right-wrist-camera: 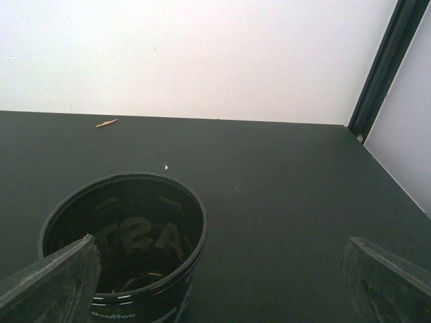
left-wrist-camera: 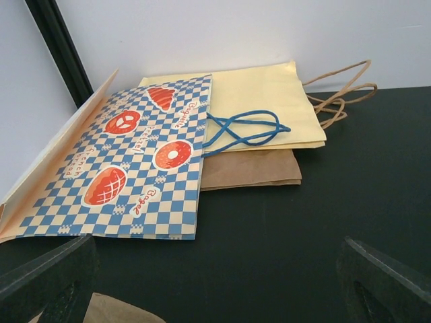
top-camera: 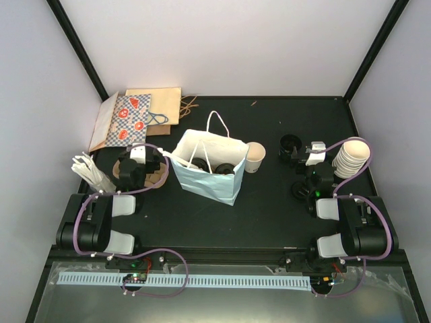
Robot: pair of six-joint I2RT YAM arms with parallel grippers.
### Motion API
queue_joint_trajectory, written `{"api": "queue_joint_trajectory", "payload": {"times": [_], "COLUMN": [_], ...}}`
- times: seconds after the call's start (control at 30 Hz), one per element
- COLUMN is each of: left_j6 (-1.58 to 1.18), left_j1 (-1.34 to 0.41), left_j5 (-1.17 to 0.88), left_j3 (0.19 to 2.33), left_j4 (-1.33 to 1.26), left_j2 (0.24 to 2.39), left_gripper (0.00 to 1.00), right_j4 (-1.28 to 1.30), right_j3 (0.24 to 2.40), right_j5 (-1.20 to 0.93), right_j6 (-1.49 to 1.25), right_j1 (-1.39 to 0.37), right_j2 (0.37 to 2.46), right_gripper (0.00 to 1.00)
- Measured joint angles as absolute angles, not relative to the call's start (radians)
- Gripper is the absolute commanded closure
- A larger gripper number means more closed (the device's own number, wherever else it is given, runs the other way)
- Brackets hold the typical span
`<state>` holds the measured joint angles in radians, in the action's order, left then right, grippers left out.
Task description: Pack the takeout coffee
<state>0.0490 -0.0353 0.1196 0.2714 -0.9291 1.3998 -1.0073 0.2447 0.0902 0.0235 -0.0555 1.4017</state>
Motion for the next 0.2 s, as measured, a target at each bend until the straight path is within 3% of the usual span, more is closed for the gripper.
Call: {"api": "queue_joint_trajectory", "payload": {"times": [0.2], "left_j6": [0.049], "left_j1": [-0.035], "left_j5": [0.120], "left_j3": [0.273], "left_j4": [-0.928], "left_j2": [1.399], "left_gripper": [0.01], "right_j4": [-1.003], "right_j3": [0.247], "right_j5": [0.089], "right_j6": [0.023], "right_j1": [-0.056], "right_j2": [1.402], "right_gripper": [0.00]}}
